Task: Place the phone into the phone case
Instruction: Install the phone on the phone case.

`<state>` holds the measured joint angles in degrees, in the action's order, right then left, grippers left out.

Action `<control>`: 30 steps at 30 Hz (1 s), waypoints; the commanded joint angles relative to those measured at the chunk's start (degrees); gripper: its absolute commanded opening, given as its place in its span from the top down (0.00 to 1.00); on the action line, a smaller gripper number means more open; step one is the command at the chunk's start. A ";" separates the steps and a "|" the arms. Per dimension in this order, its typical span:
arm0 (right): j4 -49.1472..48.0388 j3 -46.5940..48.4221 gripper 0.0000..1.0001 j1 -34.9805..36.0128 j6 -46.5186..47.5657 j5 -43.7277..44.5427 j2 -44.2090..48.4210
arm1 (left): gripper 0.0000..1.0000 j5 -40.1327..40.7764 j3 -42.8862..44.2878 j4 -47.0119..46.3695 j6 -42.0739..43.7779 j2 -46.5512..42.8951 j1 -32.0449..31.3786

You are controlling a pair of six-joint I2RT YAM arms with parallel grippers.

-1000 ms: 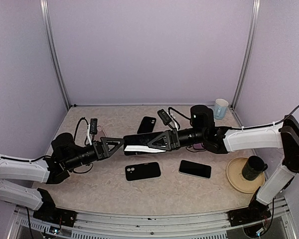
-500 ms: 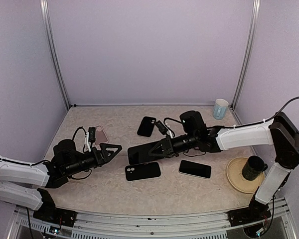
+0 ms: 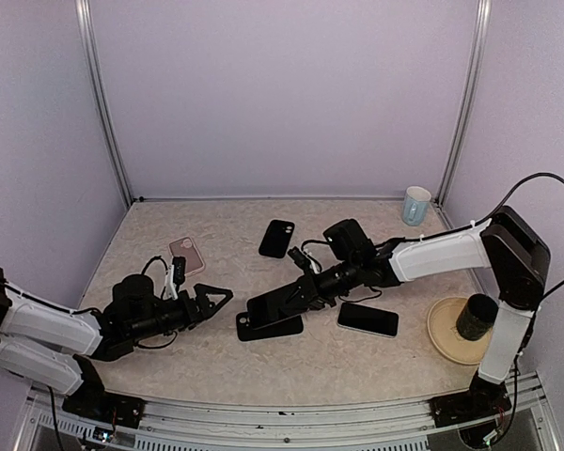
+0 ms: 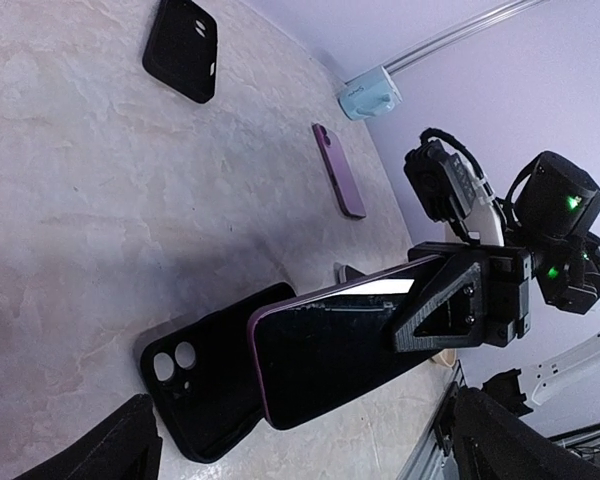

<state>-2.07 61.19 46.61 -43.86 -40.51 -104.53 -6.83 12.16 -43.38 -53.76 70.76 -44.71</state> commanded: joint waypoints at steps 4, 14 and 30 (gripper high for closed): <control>1.56 2.98 1.00 0.16 0.95 -0.86 -1.90 | 0.01 0.66 0.31 -3.65 -0.61 3.19 -1.27; 3.20 3.86 1.00 -0.26 0.88 -1.53 -3.87 | 0.01 0.71 0.88 -6.46 -1.79 7.97 -3.47; 2.25 3.59 1.00 -1.44 -0.27 -3.88 -6.41 | 0.01 -1.20 3.12 -10.42 -2.76 15.33 -4.91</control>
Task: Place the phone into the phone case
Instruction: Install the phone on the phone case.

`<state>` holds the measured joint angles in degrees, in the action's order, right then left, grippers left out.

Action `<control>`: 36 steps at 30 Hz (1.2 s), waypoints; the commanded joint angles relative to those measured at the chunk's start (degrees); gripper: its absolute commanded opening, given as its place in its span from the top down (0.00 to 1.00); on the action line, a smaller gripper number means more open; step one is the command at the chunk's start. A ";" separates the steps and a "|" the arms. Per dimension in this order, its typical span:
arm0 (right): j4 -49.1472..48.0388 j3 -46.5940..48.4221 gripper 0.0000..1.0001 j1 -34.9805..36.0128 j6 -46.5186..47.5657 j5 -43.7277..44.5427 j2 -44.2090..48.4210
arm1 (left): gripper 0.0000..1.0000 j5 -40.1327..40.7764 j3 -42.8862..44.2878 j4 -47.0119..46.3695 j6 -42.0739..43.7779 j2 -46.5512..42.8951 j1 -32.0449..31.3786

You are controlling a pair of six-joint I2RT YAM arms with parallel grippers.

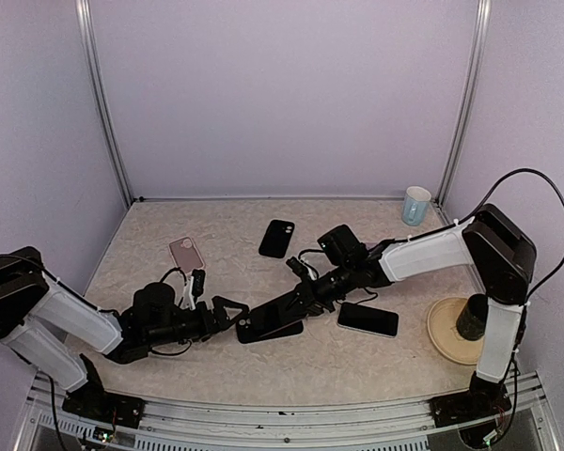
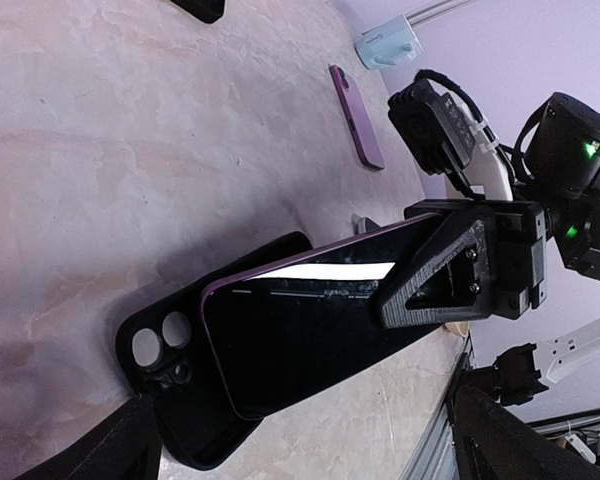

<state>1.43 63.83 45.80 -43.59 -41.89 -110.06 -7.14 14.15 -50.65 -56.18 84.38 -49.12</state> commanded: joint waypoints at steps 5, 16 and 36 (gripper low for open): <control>-1.26 0.70 1.00 -1.06 -1.92 -2.98 -1.55 | 0.01 -1.30 1.38 -5.07 -1.38 4.37 -1.01; -1.33 0.70 1.00 -1.33 -3.84 -6.79 -4.96 | 0.01 -0.95 2.60 -4.90 -2.29 7.75 -1.76; -4.37 1.39 1.00 -1.43 -6.90 -9.56 -9.44 | 0.01 -1.43 3.43 -6.71 -3.67 11.15 -2.66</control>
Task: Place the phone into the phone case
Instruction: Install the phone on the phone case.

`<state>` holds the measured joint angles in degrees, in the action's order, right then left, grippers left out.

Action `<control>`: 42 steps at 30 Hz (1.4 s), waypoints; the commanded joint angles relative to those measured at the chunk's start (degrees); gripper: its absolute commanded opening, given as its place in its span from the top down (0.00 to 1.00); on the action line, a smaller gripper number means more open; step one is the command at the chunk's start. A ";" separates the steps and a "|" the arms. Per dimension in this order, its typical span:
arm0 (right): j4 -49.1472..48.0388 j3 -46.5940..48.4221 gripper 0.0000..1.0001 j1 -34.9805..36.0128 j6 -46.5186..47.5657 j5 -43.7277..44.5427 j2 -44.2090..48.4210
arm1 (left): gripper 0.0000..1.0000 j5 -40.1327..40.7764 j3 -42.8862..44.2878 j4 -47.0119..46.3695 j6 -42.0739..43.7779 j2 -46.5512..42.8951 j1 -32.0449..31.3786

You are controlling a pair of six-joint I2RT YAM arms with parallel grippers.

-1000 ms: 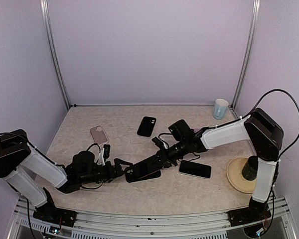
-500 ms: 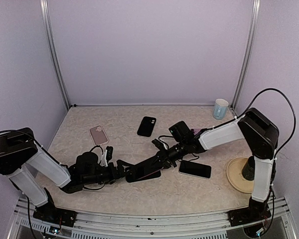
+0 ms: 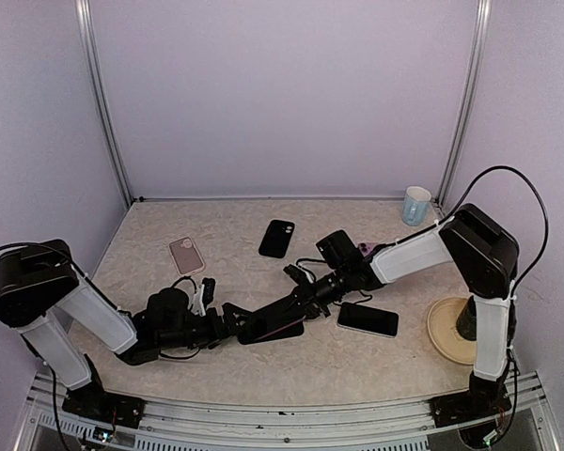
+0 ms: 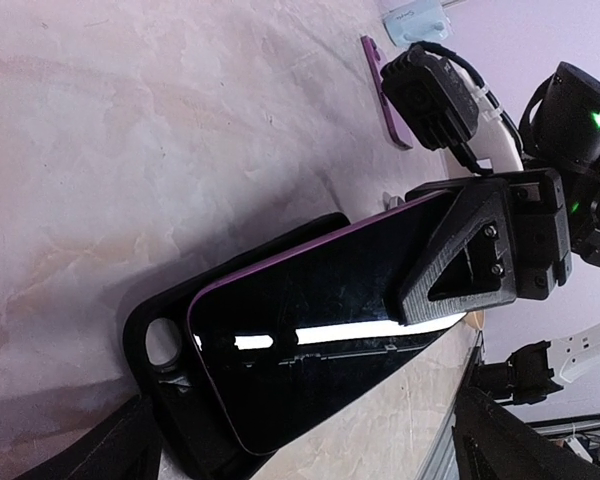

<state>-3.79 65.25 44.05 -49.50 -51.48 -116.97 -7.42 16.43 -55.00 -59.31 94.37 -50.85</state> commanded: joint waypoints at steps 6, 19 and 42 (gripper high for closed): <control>-1.24 -0.49 1.00 0.55 -2.80 -0.63 -3.58 | 0.01 -1.28 0.99 -3.11 -0.81 1.43 -1.16; -6.19 -0.90 1.00 2.21 -6.85 -0.44 -5.13 | 0.01 -2.20 0.89 -4.66 -1.78 1.29 -2.12; -18.58 -3.20 1.00 4.57 -14.27 -2.61 -7.20 | 0.01 -2.97 1.24 -5.00 -2.06 1.08 -2.37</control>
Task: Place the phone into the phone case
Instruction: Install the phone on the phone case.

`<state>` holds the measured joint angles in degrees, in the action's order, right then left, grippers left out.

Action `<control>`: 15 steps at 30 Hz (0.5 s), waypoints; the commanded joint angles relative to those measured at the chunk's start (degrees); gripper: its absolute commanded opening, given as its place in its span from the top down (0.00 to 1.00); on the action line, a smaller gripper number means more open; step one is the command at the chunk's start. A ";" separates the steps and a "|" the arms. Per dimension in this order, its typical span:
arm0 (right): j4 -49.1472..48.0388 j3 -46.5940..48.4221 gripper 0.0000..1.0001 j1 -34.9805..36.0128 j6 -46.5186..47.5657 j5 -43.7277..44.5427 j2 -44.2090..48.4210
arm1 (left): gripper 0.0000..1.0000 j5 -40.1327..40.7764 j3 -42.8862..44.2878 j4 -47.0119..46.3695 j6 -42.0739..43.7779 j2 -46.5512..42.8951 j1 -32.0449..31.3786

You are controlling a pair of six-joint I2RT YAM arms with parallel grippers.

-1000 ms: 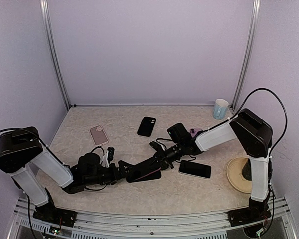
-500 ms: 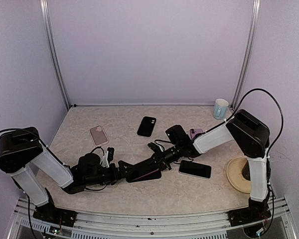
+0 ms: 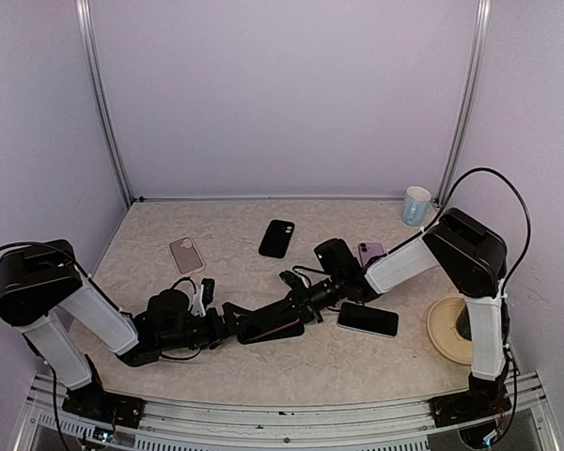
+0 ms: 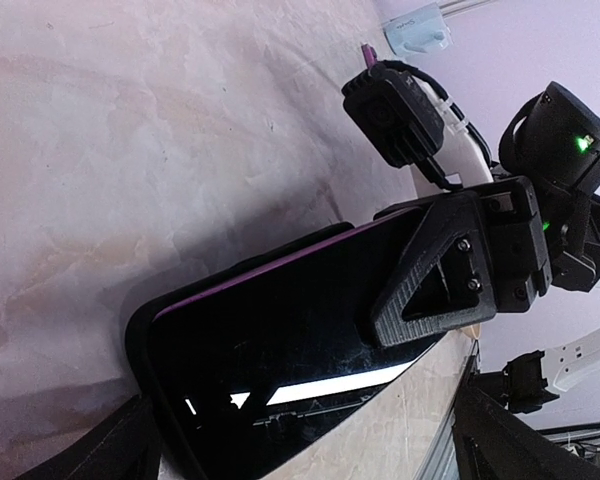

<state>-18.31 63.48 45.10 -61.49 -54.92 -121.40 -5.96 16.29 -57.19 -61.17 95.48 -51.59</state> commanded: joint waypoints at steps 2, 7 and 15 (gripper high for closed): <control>-5.59 -2.18 1.00 3.22 -2.48 0.38 -2.17 | 0.01 -4.12 1.37 -1.48 0.18 -1.04 -1.39; -8.08 -3.79 1.00 1.63 -2.19 -0.05 0.54 | 0.01 -2.40 1.20 2.95 1.25 -3.84 -1.05; -9.76 -4.86 1.00 0.26 -1.00 -1.11 3.98 | 0.01 1.51 1.46 9.28 2.42 -7.90 -0.88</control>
<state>-25.28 59.61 45.21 -62.85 -54.35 -120.81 -5.87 16.45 -50.83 -60.12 89.67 -52.03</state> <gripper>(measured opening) 0.055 0.988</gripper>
